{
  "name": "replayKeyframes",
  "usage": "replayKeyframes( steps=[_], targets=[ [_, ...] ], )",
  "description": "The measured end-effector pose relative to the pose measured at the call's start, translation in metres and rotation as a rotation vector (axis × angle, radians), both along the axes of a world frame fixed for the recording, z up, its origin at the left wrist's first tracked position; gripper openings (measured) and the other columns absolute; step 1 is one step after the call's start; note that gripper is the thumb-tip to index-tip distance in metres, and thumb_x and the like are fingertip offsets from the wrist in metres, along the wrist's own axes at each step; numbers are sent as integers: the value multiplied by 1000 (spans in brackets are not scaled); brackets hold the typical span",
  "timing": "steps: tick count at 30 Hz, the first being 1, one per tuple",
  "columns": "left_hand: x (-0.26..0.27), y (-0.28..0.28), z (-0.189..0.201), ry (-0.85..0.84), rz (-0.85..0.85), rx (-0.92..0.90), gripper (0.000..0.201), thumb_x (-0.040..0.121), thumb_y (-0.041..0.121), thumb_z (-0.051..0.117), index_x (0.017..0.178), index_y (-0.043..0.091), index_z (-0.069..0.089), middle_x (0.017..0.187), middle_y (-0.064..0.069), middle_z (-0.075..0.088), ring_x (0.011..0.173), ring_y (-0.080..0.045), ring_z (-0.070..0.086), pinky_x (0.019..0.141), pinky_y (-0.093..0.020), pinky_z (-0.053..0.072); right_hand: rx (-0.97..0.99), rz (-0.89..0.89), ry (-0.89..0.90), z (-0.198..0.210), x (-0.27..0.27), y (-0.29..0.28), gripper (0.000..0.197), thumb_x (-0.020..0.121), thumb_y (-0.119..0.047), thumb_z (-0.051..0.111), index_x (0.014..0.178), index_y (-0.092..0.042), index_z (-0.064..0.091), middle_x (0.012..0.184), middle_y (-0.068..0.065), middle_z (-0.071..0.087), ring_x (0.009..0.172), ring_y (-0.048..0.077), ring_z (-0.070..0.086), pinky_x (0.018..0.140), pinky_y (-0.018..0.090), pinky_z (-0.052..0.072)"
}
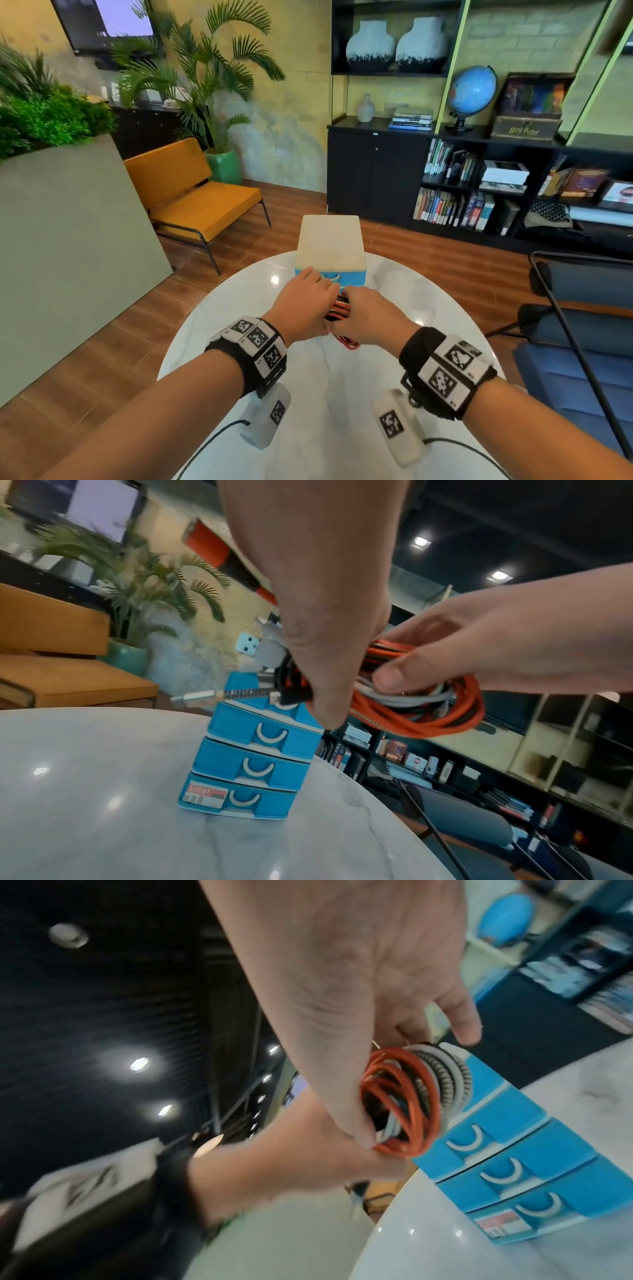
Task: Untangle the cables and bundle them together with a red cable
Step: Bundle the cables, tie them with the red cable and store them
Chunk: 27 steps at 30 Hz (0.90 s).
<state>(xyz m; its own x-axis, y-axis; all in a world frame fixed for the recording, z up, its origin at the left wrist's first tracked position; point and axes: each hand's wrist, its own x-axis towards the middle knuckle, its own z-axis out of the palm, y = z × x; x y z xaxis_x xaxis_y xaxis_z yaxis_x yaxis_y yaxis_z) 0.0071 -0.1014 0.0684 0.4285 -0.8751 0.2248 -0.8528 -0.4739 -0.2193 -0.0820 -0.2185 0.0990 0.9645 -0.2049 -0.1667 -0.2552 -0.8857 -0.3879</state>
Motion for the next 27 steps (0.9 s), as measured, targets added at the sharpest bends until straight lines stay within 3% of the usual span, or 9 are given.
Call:
replayKeyframes(
  steps=[3, 5, 7, 11, 15, 18, 24, 26, 27],
  targets=[
    [6, 3, -1, 35, 74, 2, 36, 74, 43, 67, 103, 23, 60, 102, 3, 68, 91, -19, 59, 88, -30, 43, -327, 150, -170, -14, -13, 15, 70, 82, -48, 67, 138, -18, 38, 133, 1, 48, 124, 22, 44, 109, 42, 32],
    [6, 4, -3, 44, 93, 16, 39, 72, 44, 68, 105, 25, 59, 100, 5, 67, 88, -18, 59, 85, -30, 45, -529, 173, -193, -29, -16, 20, 78, 84, -45, 68, 143, -11, 29, 137, 7, 44, 129, 26, 40, 114, 49, 22],
    [2, 5, -8, 68, 98, 14, 42, 72, 46, 67, 108, 28, 57, 101, 7, 66, 89, -18, 59, 84, -31, 45, -651, 165, -186, -39, -12, 17, 71, 90, -34, 64, 143, -7, 27, 137, 13, 45, 130, 30, 40, 115, 54, 19],
    [-3, 11, -17, 177, 136, -4, 45, 69, 44, 65, 109, 28, 55, 103, 9, 66, 93, -14, 58, 89, -30, 41, -533, 209, -183, -57, -2, 5, 67, 92, -22, 61, 147, -10, 24, 135, 12, 49, 128, 30, 45, 114, 51, 24],
    [-9, 17, -24, 267, 150, -2, 43, 68, 43, 66, 107, 29, 56, 101, 10, 66, 91, -12, 58, 92, -27, 36, -270, 268, -205, -66, 6, 1, 47, 89, -26, 64, 131, -18, 43, 123, 6, 60, 108, 24, 59, 91, 35, 48],
    [-9, 18, -26, 295, 157, 30, 42, 70, 42, 66, 108, 29, 56, 104, 9, 66, 97, -13, 57, 98, -28, 30, -237, 292, -178, -66, 7, 0, 39, 89, -29, 63, 124, -16, 49, 118, 5, 62, 103, 23, 61, 85, 32, 49],
    [3, 9, -17, 487, 166, 191, 44, 72, 42, 68, 112, 30, 52, 111, 9, 62, 112, -13, 51, 114, -47, 9, -220, 270, -61, -67, 19, -5, 39, 85, -25, 64, 121, -18, 52, 112, 4, 65, 98, 24, 63, 81, 33, 51],
    [15, 5, -8, 642, 178, 177, 43, 73, 50, 66, 109, 31, 54, 109, 9, 60, 108, -13, 51, 114, -50, 10, -251, 265, -37, -61, 27, -11, 38, 85, -21, 62, 121, -17, 51, 109, 6, 66, 97, 26, 64, 78, 33, 50],
    [22, 3, -3, 723, 174, 141, 42, 76, 52, 64, 111, 31, 55, 112, 8, 59, 108, -13, 51, 114, -48, 18, -272, 262, -27, -57, 31, -16, 40, 85, -18, 61, 124, -16, 49, 107, 7, 66, 95, 27, 65, 76, 33, 49]
  ],
)
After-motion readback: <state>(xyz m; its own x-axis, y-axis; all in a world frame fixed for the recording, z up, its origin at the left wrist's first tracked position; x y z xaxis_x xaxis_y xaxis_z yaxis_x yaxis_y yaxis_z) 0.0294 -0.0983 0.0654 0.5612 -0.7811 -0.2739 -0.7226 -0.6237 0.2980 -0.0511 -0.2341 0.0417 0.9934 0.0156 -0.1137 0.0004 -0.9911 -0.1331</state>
